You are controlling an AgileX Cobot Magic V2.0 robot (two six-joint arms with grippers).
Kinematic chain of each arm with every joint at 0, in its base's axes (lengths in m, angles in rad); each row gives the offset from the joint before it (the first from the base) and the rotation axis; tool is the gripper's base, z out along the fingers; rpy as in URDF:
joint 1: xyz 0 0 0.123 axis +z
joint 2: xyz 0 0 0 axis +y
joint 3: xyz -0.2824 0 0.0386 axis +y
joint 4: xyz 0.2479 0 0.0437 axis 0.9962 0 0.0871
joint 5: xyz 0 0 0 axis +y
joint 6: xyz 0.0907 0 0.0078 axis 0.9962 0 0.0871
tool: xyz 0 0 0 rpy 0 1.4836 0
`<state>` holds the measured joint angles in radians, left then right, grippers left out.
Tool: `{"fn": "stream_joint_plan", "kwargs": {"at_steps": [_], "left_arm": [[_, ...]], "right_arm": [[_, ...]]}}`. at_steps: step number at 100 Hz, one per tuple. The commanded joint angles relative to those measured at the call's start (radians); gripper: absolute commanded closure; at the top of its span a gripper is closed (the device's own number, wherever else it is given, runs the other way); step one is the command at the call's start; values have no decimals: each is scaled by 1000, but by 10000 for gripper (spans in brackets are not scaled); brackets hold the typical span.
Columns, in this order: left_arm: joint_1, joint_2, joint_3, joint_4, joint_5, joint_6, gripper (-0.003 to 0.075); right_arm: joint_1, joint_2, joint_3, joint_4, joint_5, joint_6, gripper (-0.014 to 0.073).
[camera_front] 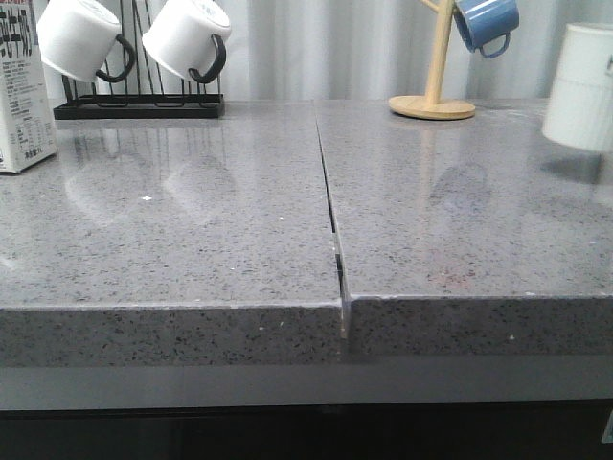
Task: Place milk next to cup
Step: 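Grasp the white HOME mug by its handle with the right gripper, then carry the mug toward the table center and lower it down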
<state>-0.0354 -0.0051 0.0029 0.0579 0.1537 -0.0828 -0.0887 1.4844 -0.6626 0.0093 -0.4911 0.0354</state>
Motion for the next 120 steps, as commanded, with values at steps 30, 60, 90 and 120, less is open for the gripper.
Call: {"fn": "stream_joint_plan", "kwargs": {"at_steps": [30,60,90,120], "left_arm": [[-2,-33,41,-9,-84,0,741],[-2,-33,41,-9,-84,0,741],[-2,-33,41,-9,-84,0,741],[-2,-33,41,-9,-84,0,741]], "right_arm": [[248,-79,-111,-9,-1,0,661],[423,19,-196,68,-48,0,659],[484,146,-270,80,-57,0,659],[484,202,-270,80,-81,0,659]]}}
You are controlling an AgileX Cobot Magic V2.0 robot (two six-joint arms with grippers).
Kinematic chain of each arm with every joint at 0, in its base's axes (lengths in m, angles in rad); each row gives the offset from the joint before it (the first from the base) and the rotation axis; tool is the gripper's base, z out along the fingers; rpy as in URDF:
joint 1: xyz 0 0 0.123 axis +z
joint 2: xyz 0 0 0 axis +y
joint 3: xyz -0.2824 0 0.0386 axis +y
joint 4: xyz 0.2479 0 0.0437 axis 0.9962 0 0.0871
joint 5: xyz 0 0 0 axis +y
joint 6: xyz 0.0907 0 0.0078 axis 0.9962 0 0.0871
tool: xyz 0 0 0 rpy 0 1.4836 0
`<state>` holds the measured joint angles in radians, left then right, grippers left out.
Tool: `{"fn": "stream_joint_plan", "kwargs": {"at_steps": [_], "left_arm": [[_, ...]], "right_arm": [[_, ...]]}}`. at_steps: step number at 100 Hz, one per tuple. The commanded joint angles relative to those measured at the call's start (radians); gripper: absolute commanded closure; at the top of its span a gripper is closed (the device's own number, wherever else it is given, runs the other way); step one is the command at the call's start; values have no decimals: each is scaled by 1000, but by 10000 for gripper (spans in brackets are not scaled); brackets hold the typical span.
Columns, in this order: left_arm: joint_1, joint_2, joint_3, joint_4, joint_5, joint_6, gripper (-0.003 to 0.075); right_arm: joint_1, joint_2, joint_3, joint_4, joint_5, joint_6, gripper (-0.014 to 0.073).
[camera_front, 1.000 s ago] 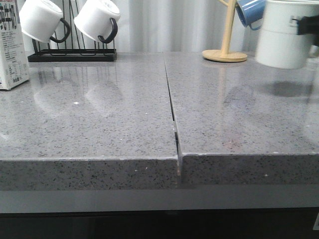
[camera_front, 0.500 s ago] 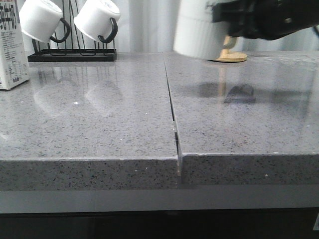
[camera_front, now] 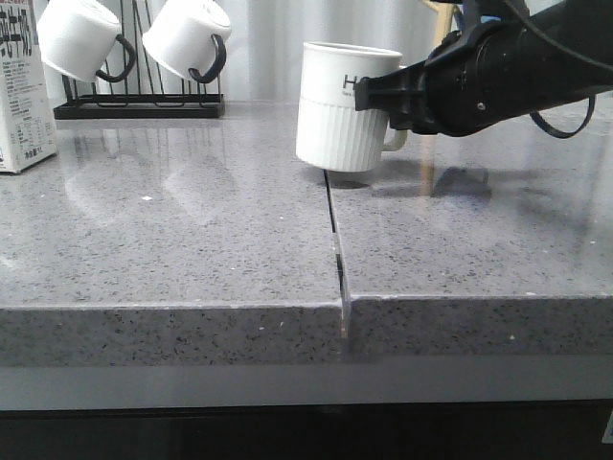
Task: Place milk next to cup
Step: 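Carry the mug toward the table center and lower it down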
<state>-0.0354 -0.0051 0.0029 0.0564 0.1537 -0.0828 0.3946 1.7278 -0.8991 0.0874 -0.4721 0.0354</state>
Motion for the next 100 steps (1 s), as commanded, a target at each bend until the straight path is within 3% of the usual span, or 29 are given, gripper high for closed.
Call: {"fn": "stream_joint_plan", "kwargs": {"at_steps": [1,55,62,81,100], "left_arm": [[-2,-33,41,-7,-84,0,741],[-2,-33,41,-7,-84,0,741],[-2,-33,41,-7,-84,0,741],[-2,-33,41,-7,-84,0,741],[-2,-33,41,-7,-84,0,741]], "right_arm": [[1,-41,-34,2,-100,0,659],[1,-29,-34,2,-63,0,651],[1,-29,-34,2,-63,0,596],[1,-31,-34,2,-63,0,351],[1,-47,-27,2,-42,0,325]]}}
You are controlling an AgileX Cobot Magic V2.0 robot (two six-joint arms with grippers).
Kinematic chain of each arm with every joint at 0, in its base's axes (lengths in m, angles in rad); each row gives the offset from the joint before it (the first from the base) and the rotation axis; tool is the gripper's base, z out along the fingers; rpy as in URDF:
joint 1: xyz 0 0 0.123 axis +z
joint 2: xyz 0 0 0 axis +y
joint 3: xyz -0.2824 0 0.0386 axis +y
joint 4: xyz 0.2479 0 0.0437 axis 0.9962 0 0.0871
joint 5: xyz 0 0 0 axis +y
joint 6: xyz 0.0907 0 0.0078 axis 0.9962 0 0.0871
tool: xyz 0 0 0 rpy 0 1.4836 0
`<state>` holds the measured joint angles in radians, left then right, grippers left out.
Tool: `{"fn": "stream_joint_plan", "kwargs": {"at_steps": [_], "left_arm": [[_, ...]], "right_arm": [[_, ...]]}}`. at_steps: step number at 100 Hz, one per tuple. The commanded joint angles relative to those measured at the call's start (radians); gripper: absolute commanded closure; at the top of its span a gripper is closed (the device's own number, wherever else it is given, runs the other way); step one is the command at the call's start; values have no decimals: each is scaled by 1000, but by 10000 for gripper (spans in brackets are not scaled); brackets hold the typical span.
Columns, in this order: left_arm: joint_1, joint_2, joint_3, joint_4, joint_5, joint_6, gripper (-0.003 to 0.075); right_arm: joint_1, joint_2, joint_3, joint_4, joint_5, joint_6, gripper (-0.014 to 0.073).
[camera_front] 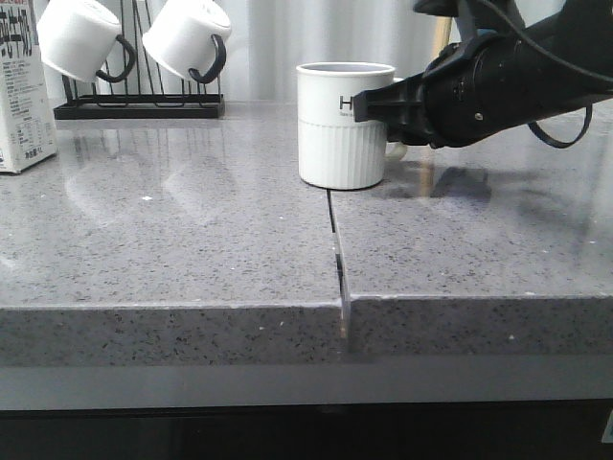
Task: Place milk next to cup
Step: 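Carry the mug toward the table center and lower it down, then open the right gripper and withdraw it from the mug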
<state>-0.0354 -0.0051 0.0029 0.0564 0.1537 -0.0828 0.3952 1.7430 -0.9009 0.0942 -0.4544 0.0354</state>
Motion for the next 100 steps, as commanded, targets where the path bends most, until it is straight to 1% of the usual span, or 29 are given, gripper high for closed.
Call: {"fn": "stream_joint_plan", "kwargs": {"at_steps": [1,20,43,53,66,77,91,100], "left_arm": [[-2,-33,41,-7,-84,0,741],[-2,-33,41,-7,-84,0,741],[-2,-33,41,-7,-84,0,741],[-2,-33,41,-7,-84,0,741],[-2,-33,41,-7,-84,0,741],[-2,-33,41,-7,-84,0,741],[-2,-33,41,-7,-84,0,741],[-2,-33,41,-7,-84,0,741]], "right_arm": [[1,-63,-25,-5,-57,0,325],[1,-125,-25,-5,45,0,325],[1,-205,-17,-5,252,0,330],[1,-249,28,-5,263,0,389],[1,-339,126,-5,259,0,515],[1,-426,204,-5,264,0,587],[1,-569,294,-5,293,0,630],[1,-663,333,-5,337,0,631]]}}
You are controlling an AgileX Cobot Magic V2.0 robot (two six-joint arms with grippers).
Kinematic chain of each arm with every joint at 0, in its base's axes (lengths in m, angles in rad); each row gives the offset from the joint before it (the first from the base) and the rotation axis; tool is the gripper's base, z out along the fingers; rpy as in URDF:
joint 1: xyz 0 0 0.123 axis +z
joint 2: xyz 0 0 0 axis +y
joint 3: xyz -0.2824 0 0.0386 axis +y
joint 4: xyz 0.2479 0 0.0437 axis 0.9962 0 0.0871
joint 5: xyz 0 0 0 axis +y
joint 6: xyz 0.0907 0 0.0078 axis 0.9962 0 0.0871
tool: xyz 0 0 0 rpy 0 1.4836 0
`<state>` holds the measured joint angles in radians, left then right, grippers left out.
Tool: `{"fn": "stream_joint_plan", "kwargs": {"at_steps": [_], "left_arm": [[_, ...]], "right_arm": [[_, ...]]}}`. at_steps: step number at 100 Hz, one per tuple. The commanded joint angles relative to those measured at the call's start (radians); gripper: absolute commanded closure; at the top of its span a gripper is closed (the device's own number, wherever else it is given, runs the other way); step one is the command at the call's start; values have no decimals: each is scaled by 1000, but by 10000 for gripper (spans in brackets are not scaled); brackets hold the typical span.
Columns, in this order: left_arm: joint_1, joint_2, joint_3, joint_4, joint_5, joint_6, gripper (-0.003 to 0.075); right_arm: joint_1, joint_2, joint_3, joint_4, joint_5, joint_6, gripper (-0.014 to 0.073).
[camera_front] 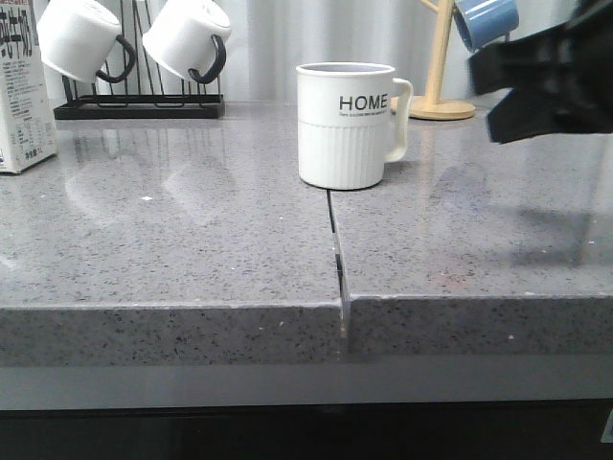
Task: Place milk next to cup
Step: 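Open the right gripper and withdraw it from the mug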
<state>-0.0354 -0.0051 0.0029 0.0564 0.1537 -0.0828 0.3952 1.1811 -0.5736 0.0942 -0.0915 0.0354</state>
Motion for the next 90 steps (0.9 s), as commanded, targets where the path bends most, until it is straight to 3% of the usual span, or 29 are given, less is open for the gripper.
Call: {"fn": "stream_joint_plan", "kwargs": {"at_steps": [1,59,90], "left_arm": [[-2,-33,41,-7,-84,0,741],[-2,-33,41,-7,-91,0,741],[-2,-33,41,-13,-154,0,741]], "right_arm": [[1,-117,10,-5,-22,0,631],[1,-780,96,-6,404,0,631],[1,-935,96,-6,544,0,631]]}}
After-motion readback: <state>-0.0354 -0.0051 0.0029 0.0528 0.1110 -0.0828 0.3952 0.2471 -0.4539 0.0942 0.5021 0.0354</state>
